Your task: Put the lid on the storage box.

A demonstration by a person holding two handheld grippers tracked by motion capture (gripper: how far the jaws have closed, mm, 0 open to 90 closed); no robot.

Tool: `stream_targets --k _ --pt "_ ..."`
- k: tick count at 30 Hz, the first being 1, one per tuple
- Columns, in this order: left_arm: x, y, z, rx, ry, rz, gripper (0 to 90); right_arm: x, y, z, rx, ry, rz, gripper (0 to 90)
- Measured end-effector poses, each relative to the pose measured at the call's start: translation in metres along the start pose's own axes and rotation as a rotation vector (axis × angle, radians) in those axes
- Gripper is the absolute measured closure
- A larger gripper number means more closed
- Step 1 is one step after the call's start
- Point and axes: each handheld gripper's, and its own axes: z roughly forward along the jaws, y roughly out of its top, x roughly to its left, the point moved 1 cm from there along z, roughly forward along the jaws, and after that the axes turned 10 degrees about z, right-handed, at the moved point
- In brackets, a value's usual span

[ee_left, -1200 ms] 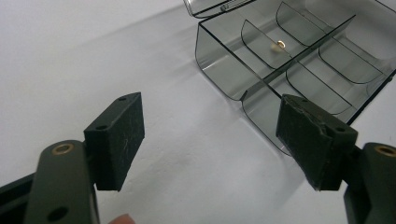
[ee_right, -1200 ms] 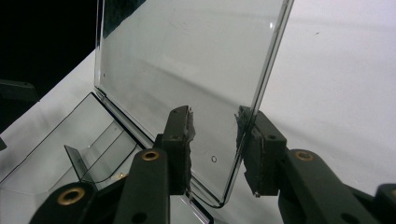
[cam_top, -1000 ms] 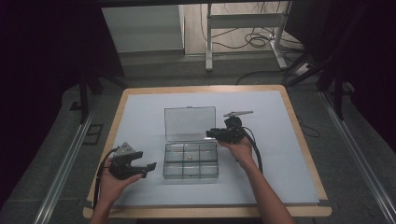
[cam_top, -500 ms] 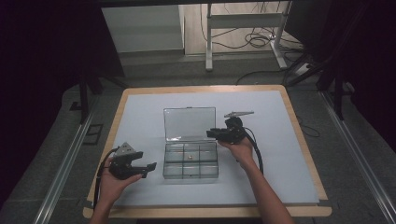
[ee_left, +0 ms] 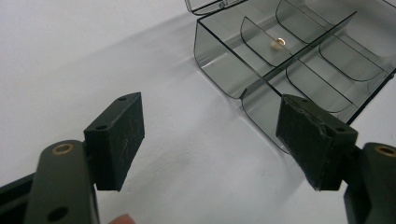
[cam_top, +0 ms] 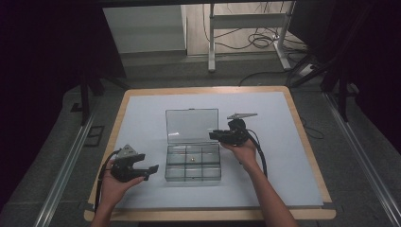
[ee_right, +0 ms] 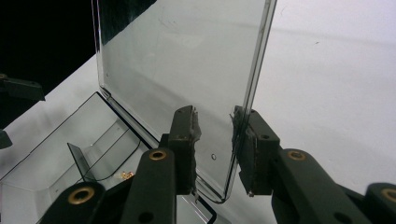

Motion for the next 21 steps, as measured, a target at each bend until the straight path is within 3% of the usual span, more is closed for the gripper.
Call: stream_targets --k 21 --pt "-0.0013 0.0002 0.0011 0.005 -0.004 0.001 24.1 0.0013 -0.0014 -0.0018 -0.008 -0.002 -0.024 68.6"
